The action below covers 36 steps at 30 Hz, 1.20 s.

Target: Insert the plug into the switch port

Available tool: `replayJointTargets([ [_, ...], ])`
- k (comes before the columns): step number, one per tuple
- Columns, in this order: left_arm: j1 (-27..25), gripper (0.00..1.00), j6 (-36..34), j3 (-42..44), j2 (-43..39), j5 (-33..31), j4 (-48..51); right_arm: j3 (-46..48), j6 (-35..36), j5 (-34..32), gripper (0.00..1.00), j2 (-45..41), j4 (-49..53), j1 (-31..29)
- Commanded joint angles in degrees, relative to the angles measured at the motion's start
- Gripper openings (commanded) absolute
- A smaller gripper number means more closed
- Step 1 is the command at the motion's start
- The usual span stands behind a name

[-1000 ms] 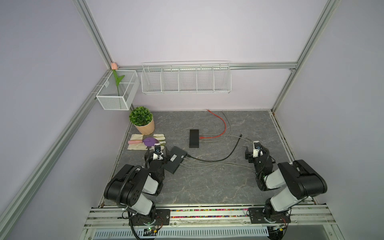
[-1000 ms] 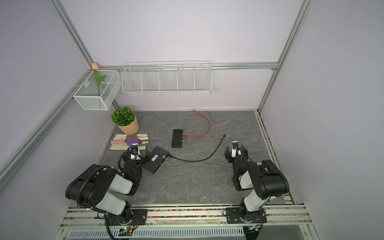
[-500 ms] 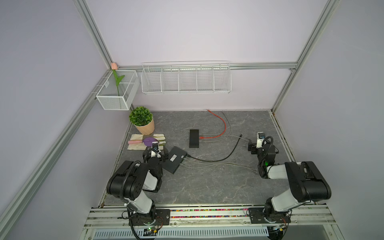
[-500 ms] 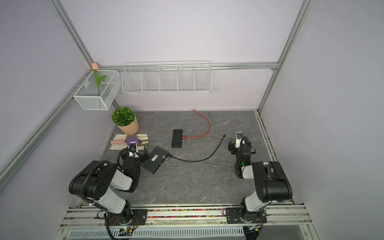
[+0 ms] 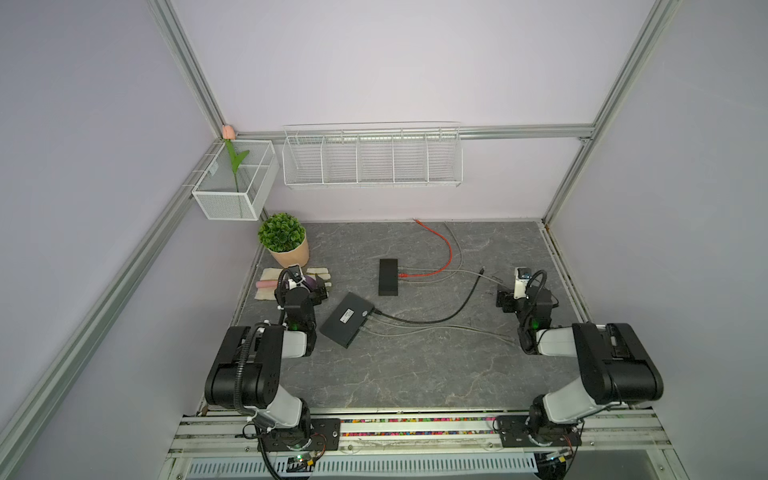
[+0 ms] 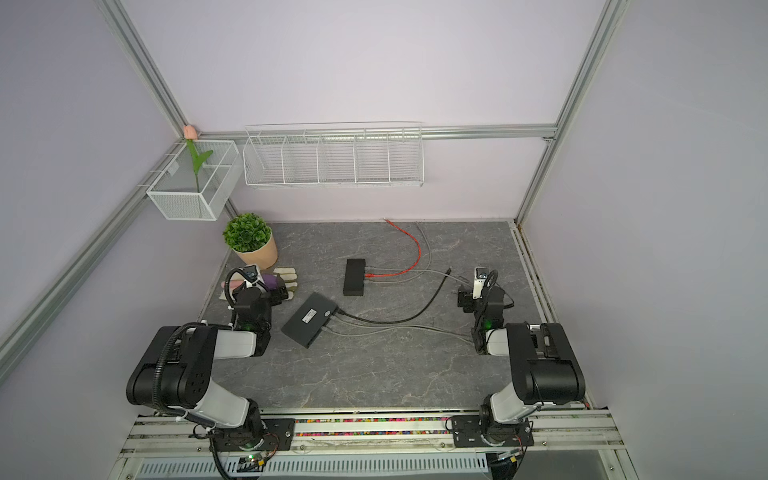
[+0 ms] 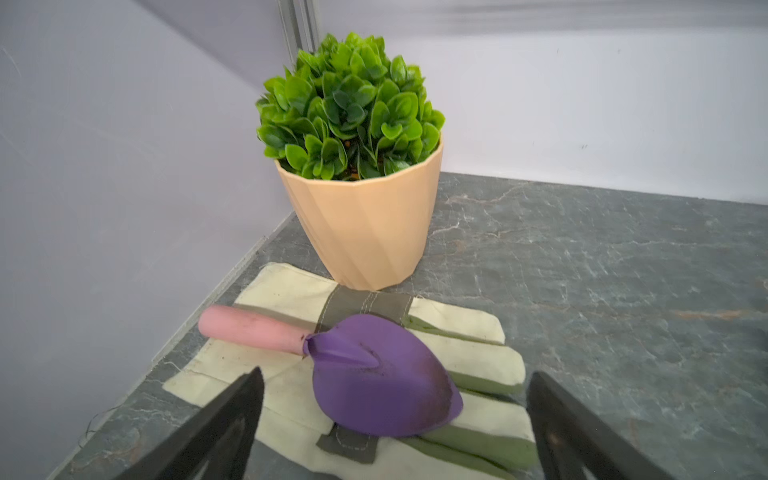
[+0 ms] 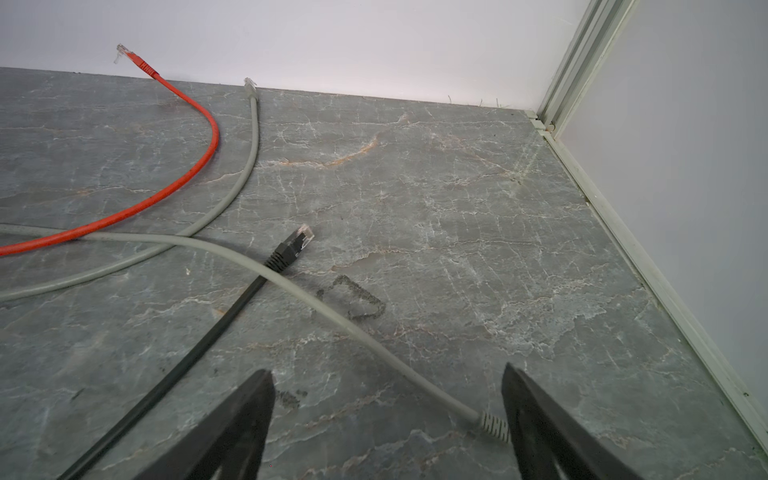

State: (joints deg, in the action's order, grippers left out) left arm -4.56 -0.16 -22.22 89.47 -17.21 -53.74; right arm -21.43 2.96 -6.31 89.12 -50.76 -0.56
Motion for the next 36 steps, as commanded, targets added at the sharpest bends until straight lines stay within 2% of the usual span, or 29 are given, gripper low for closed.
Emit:
replayJointTargets([
  [1,0.14,0.99,1.43,-0.39,-0.57,0.86,2.28,-0.45,-0.67,0.68,0.89,-1.02,0.21,0.27],
  [10,0.15,0.99,1.31,-0.37,-0.6,0.8,2.18,-0.45,-0.7,0.68,0.89,-1.06,0.24,0.21],
  [12,0.13,0.99,1.32,-0.29,-0.6,0.74,2.06,0.0,-2.38,-3.65,0.89,-1.19,-0.3,0.23],
  [15,0.25,0.99,4.35,1.78,-0.66,-5.49,-2.0,0.6,-3.04,-6.68,0.88,-1.23,-1.61,-0.06],
  [29,0.78,0.99,3.96,1.03,-0.59,-4.1,-0.49,0.4,-2.41,-8.55,0.88,-1.05,-1.53,-1.16],
  [34,-0.85,0.99,0.16,1.0,-0.24,-0.32,-1.02,0.46,-2.25,-8.6,0.89,-1.12,-1.52,-1.2],
  [35,-0.87,0.99,0.16,1.03,-0.3,-0.26,-0.94,0.45,-2.17,-8.51,0.88,-1.1,-1.53,-1.35],
  [36,-0.82,0.99,0.16,1.01,-0.24,-0.36,-0.93,0.48,-0.81,-4.94,0.89,-1.08,-1.57,-1.37],
])
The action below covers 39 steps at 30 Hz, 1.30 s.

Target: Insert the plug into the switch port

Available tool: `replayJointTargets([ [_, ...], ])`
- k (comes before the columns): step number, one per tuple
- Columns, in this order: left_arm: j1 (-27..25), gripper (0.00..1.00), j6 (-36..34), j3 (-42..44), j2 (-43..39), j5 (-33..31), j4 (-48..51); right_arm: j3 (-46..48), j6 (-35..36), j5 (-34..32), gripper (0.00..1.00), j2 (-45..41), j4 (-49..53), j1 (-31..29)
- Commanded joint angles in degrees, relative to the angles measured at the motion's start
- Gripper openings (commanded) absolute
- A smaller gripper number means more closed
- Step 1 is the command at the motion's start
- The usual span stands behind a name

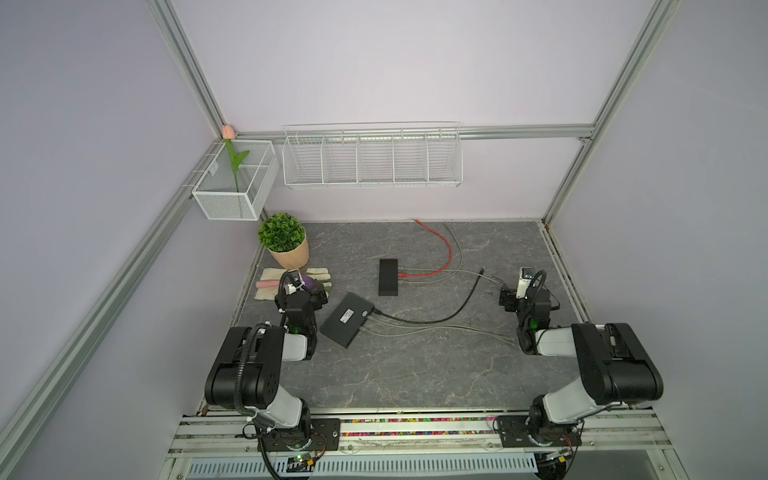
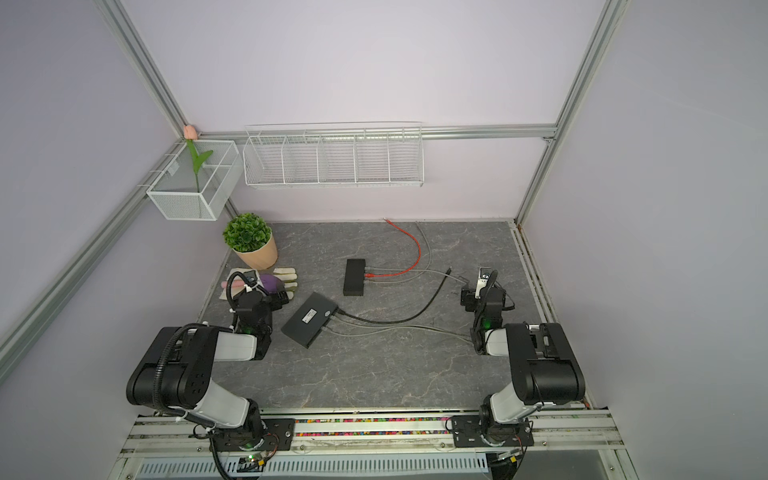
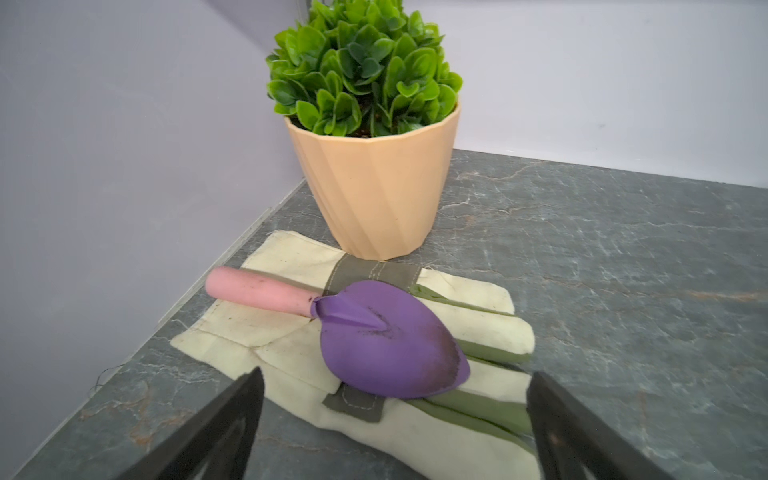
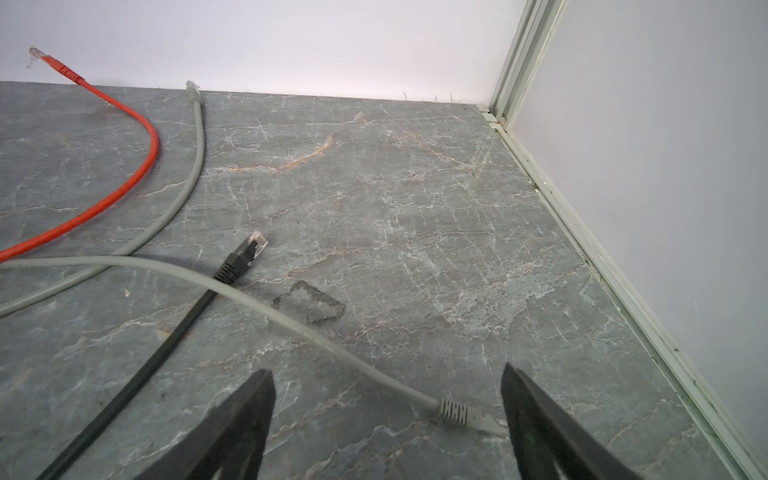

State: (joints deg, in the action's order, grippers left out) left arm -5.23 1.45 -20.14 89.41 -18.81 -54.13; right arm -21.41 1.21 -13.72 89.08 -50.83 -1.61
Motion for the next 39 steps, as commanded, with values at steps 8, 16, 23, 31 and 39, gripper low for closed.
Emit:
replayJointTargets([
  [8,-0.13,0.99,-1.45,-1.13,-0.23,1.32,-0.45,0.15,2.04,6.42,0.88,-1.1,-0.84,0.09],
  [16,-0.15,0.99,-1.45,-1.13,-0.32,1.32,-0.37,0.03,1.95,6.73,0.89,-1.1,-0.72,0.17],
  [23,-0.17,0.99,-1.45,-1.13,-0.21,1.32,-0.36,0.04,1.99,6.82,0.89,-1.09,-0.66,0.22],
  [31,-0.21,0.99,-1.45,-1.15,-0.25,1.36,-0.36,0.01,1.96,6.79,0.89,-1.09,-0.63,0.22],
  [39,-0.18,0.99,-1.45,-1.13,-0.24,1.3,-0.36,0.07,1.99,6.79,0.89,-1.09,-0.62,0.23],
])
